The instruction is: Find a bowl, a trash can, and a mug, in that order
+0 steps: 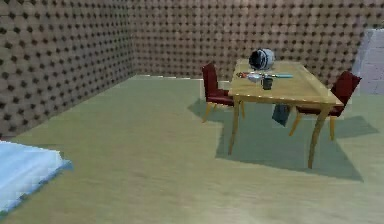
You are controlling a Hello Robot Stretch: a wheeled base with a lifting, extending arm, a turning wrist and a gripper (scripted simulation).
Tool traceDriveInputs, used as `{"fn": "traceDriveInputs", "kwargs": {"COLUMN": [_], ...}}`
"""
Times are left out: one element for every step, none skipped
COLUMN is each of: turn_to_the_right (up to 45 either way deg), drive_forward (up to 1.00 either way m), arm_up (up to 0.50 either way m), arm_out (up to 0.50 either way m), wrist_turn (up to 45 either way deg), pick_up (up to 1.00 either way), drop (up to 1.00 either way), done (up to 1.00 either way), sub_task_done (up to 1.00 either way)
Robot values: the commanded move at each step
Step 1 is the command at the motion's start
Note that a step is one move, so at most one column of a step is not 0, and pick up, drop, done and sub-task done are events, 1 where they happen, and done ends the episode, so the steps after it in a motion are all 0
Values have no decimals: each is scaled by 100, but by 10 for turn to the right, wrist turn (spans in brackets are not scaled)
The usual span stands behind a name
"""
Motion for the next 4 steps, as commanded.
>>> {"fn": "traceDriveInputs", "kwargs": {"turn_to_the_right": [0, 90, 0, 240], "drive_forward": [100, 0, 35, 0], "arm_up": [0, 0, 0, 0], "arm_out": [0, 0, 0, 0], "wrist_turn": [0, 0, 0, 0], "pick_up": [0, 0, 0, 0], "drop": [0, 0, 0, 0], "done": [0, 0, 0, 0], "sub_task_done": [0, 0, 0, 0]}}
